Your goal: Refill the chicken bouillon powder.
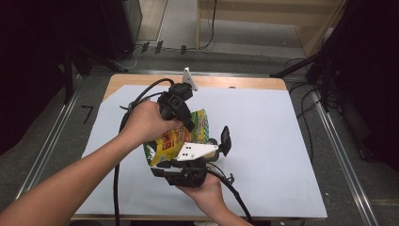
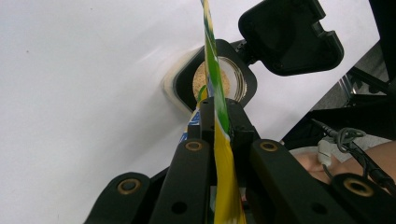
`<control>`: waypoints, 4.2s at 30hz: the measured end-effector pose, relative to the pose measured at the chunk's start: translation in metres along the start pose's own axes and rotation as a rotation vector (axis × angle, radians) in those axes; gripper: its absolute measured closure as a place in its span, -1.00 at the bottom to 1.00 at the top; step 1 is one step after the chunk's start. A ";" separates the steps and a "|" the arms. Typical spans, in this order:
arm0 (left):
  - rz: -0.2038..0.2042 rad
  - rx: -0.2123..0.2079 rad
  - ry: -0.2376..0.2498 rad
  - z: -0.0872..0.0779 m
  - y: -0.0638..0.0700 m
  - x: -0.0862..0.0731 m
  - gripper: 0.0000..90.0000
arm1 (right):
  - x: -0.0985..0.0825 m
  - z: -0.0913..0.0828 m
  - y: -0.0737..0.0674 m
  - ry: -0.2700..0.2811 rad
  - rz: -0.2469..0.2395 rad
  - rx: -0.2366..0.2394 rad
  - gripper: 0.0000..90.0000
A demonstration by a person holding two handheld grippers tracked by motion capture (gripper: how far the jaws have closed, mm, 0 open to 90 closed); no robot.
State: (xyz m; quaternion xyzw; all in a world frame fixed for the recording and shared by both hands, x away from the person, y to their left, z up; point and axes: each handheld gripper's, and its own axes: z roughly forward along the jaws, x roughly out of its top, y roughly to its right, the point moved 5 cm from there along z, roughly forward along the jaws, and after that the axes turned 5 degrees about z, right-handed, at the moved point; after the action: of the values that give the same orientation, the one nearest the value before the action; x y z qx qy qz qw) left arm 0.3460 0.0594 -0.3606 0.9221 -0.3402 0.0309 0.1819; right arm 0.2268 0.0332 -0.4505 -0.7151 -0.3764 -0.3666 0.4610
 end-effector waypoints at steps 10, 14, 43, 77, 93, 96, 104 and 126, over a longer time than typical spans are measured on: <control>0.004 -0.002 0.006 -0.002 0.002 0.002 0.97 | 0.001 -0.001 0.000 0.008 -0.006 -0.006 0.56; 0.002 -0.001 0.006 -0.002 0.001 0.001 0.97 | 0.001 -0.001 0.000 0.007 -0.008 -0.005 0.57; 0.006 -0.004 0.006 0.000 0.001 0.001 0.97 | 0.000 0.000 0.001 0.004 -0.003 -0.005 0.57; 0.007 -0.008 0.001 -0.001 0.002 0.001 0.96 | -0.002 -0.001 0.002 0.009 -0.006 -0.008 0.57; 0.006 -0.014 0.008 -0.002 0.003 0.003 0.96 | -0.001 -0.002 0.002 0.012 -0.007 -0.012 0.57; 0.006 -0.013 0.011 -0.002 0.003 0.003 0.96 | 0.000 -0.003 0.001 0.017 -0.003 -0.008 0.57; 0.000 -0.023 0.009 0.000 0.001 0.002 0.96 | -0.001 -0.002 0.001 0.010 -0.010 -0.011 0.56; -0.020 -0.086 0.022 0.002 -0.003 -0.003 0.95 | -0.010 0.003 0.005 -0.012 -0.044 -0.033 0.56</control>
State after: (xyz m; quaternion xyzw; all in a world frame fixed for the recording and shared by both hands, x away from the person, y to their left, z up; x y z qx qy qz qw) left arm 0.3454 0.0628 -0.3637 0.9164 -0.3298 0.0246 0.2256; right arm 0.2273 0.0324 -0.4616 -0.7163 -0.3887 -0.3784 0.4388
